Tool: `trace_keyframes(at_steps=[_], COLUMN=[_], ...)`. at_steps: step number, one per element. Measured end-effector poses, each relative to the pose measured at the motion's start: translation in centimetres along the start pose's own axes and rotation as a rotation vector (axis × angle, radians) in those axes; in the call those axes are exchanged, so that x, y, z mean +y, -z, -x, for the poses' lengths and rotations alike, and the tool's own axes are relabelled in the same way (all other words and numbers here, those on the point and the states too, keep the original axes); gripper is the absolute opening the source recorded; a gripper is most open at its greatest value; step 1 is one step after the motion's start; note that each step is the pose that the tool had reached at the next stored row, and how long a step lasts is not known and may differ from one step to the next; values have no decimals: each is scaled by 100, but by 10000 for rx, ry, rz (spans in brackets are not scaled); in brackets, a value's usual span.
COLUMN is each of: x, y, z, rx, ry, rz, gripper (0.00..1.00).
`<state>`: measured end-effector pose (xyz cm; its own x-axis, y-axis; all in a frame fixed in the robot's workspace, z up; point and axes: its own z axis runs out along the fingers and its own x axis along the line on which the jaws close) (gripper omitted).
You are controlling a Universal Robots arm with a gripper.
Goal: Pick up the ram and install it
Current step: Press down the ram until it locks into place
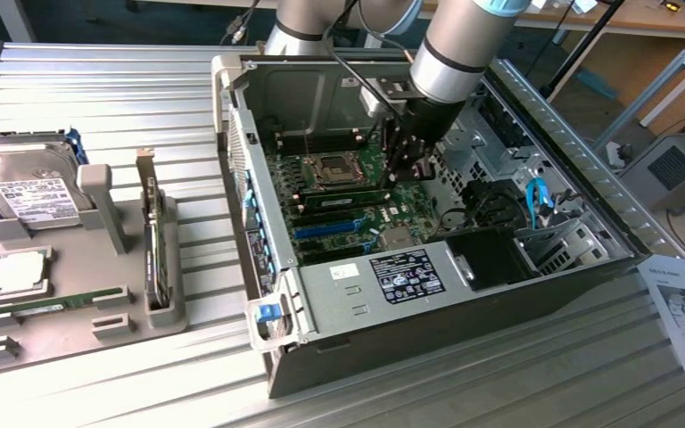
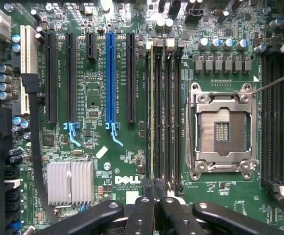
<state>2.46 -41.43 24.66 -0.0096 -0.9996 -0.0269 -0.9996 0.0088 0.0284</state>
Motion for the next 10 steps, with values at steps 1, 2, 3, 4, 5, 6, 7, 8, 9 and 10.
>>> trace_keyframes(at_steps=[1,2,3,4,5,6,7,8,9,10], x=[0,1,1,2,2,2,3,3,3,3], y=[17,30,45,57,68,80,90,101,112,121], z=[0,1,1,2,2,2,2,3,3,3], rx=[0,0,0,-1,-1,0,0,0,1,0], ry=[1,0,0,0,0,0,0,0,0,0], rz=[0,0,0,0,0,0,0,-1,0,0], gripper=[11,11,11,11,11,11,11,11,11,11])
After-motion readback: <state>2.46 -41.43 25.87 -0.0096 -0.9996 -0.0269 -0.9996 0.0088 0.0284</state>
